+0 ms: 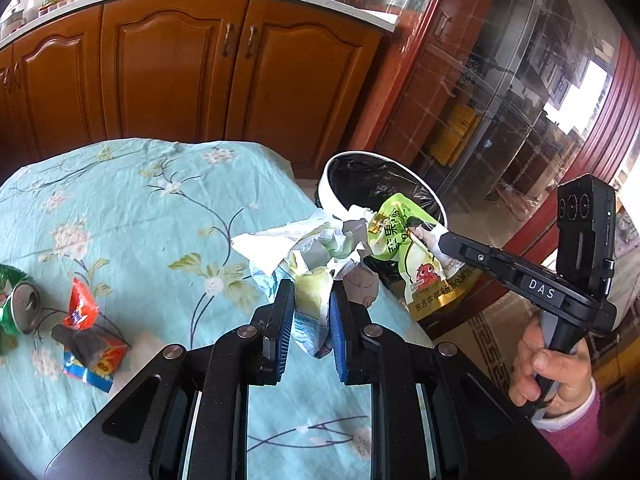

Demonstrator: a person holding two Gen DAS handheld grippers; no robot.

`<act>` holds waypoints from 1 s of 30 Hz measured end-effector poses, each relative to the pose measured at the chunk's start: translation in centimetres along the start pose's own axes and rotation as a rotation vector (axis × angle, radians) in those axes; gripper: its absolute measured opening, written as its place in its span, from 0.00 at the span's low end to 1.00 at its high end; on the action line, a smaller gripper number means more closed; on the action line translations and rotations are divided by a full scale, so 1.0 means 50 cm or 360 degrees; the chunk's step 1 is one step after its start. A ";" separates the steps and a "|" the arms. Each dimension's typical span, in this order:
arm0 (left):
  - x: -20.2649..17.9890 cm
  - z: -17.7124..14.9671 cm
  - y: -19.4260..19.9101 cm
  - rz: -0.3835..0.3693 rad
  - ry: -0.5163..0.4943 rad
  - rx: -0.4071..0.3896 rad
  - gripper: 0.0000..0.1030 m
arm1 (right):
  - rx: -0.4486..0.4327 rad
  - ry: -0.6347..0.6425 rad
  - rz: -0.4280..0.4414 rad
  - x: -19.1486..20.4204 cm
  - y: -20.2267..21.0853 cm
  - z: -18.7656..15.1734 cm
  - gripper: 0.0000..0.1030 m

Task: Collect trash
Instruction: 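Carry paper and snack bag over the bin and open both tools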

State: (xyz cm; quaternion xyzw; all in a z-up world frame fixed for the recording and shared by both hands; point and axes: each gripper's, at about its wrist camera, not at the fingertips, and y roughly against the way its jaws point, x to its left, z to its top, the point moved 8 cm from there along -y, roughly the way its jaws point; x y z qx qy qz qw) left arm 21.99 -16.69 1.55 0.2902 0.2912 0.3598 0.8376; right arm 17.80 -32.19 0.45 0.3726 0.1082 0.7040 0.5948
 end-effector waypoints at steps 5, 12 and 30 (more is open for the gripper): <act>-0.034 0.031 -0.033 -0.0035 -0.0042 0.0021 0.16 | -0.0050 -0.0031 -0.0047 -0.042 0.024 0.020 0.04; -0.085 0.081 -0.087 -0.0048 -0.0129 0.0058 0.16 | -0.0105 -0.0070 -0.0127 -0.103 0.042 0.053 0.04; -0.149 0.154 -0.237 -0.0030 -0.0242 0.0229 0.16 | -0.0102 -0.0124 -0.0264 -0.223 0.012 0.112 0.04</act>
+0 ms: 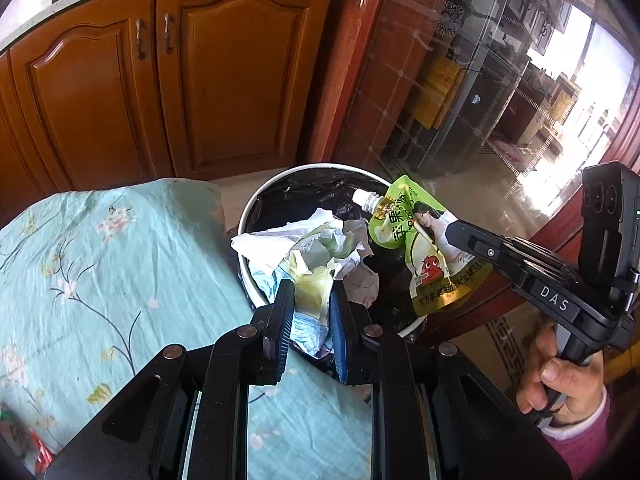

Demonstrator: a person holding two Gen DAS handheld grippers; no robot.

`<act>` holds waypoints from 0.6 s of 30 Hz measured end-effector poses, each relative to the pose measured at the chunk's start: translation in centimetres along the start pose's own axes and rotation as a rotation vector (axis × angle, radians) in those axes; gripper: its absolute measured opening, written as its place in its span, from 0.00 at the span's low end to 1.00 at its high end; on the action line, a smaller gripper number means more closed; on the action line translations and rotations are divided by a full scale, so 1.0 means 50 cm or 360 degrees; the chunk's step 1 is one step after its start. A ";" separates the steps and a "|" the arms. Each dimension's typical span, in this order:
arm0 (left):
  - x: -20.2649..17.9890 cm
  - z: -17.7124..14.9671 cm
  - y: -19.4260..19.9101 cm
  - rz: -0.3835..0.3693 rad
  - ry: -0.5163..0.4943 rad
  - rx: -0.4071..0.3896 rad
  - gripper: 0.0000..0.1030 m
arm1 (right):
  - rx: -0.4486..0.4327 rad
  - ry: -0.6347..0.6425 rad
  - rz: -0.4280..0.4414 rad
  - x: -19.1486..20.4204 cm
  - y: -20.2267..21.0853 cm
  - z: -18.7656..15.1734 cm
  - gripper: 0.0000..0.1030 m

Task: Collect trash
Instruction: 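Carry paper and snack bag over the bin and open both tools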

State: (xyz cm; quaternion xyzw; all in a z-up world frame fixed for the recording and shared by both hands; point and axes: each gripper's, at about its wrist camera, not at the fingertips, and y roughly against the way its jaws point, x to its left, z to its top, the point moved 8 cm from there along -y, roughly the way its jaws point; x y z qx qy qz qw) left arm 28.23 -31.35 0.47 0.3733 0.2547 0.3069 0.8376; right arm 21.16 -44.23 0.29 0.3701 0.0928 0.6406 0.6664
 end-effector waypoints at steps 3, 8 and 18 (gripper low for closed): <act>-0.002 0.005 -0.026 -0.0009 0.0007 0.0043 0.16 | 0.0013 -0.0003 -0.0005 -0.007 -0.012 0.002 0.04; -0.012 0.015 -0.063 0.0023 -0.0014 0.0092 0.16 | 0.0040 -0.0005 -0.0021 -0.022 -0.033 0.004 0.04; -0.014 0.016 -0.117 0.0049 -0.0007 0.0162 0.16 | 0.0087 -0.0012 -0.0032 -0.043 -0.057 -0.002 0.04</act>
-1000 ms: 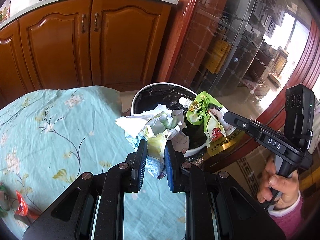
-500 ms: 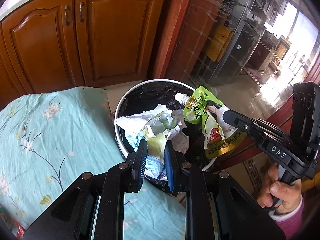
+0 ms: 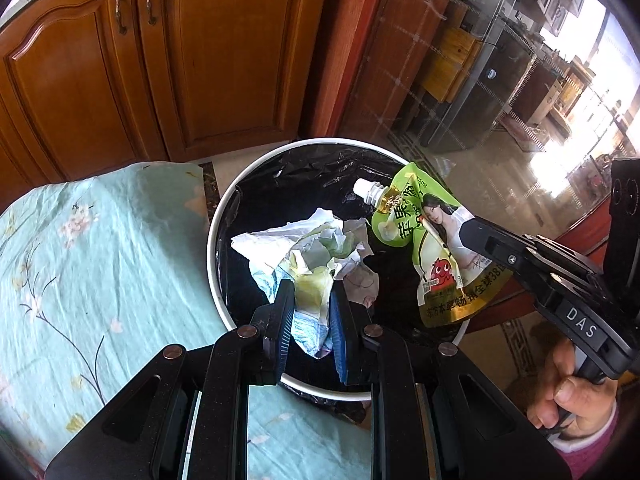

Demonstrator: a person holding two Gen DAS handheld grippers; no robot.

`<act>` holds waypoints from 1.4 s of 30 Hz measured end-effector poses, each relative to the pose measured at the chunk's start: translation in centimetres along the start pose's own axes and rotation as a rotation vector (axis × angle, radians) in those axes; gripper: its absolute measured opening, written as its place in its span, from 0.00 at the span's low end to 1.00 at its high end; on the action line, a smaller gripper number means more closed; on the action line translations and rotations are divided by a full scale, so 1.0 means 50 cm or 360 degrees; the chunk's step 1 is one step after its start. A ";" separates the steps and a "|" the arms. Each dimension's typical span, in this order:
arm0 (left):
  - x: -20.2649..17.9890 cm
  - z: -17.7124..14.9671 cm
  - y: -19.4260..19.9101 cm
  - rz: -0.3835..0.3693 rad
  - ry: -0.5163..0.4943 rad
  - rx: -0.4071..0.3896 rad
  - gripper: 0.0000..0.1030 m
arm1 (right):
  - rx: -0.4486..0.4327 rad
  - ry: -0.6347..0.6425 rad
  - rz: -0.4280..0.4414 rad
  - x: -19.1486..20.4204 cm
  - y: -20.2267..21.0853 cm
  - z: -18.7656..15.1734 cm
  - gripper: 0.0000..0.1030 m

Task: Collect trash
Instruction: 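Carry paper and snack bag over the bin and open both tools, then move both tools back over the table toward the green can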

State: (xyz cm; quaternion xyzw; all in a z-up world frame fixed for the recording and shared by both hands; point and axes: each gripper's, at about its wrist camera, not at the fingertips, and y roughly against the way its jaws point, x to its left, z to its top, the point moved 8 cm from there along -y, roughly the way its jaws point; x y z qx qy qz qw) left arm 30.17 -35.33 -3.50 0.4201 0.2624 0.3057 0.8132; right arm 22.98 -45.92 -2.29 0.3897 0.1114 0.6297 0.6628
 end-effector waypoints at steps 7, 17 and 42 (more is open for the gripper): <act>0.002 -0.003 -0.021 -0.0007 0.0029 0.0057 0.26 | 0.0029 -0.0071 0.0024 -0.014 -0.016 0.000 0.13; 0.025 -0.034 0.028 -0.0035 0.0149 -0.0058 0.35 | -0.0002 -0.0115 0.0053 -0.010 0.005 -0.012 0.29; 0.267 -0.370 0.269 0.0145 0.0682 -0.0358 0.40 | 0.0059 -0.0078 0.0377 0.245 0.036 -0.204 0.67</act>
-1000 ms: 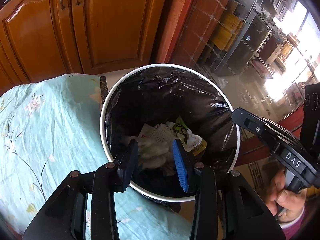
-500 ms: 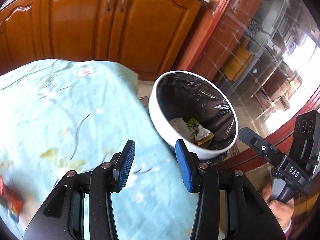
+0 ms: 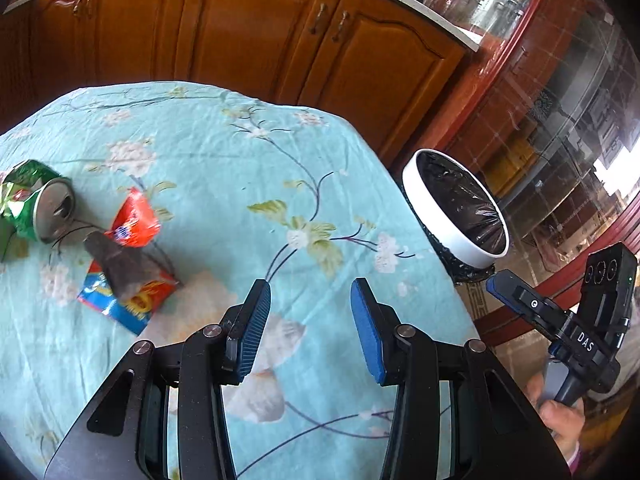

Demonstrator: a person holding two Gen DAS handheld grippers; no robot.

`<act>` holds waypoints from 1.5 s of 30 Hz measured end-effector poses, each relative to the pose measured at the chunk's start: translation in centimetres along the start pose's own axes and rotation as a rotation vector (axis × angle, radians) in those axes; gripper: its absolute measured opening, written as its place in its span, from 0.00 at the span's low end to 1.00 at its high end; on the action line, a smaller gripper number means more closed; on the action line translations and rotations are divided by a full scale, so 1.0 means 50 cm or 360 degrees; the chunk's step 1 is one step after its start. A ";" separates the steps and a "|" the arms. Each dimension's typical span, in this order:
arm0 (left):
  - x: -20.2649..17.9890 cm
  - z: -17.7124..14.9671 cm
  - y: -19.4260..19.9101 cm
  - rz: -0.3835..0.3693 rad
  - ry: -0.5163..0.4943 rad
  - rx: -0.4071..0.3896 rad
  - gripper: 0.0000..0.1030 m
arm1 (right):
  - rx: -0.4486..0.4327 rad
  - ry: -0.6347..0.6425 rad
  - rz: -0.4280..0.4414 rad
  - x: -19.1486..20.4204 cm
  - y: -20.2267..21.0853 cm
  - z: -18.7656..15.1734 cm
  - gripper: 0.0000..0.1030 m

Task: Collect trash
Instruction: 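Move both tools back over the table toward the green can, then grasp the green crushed can with the left tool while the right tool grasps the orange-blue snack wrapper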

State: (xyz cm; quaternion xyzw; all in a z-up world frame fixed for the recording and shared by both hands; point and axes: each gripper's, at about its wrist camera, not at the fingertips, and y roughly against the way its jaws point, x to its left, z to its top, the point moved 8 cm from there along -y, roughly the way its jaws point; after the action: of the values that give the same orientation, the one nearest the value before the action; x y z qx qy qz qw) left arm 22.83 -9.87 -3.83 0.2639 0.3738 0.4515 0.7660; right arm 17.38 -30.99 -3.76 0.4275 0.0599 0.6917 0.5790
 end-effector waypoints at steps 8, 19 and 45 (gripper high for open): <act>0.111 -0.045 0.071 0.0064 0.0138 -0.0046 0.40 | 0.0067 0.0073 0.0058 0.079 -0.028 -0.040 0.70; 0.236 -0.078 0.140 0.0156 0.0301 -0.0108 0.40 | 0.0184 0.0206 0.0160 0.196 -0.081 -0.095 0.70; 0.398 0.010 0.164 0.0118 0.0659 -0.0205 0.49 | 0.0343 0.0429 0.0255 0.347 -0.210 -0.120 0.70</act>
State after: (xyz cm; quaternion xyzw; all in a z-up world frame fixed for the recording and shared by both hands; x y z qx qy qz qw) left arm 25.41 11.49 -4.11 0.1294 0.4836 0.5468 0.6711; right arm 21.93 -10.33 -4.53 0.3938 0.1765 0.7763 0.4594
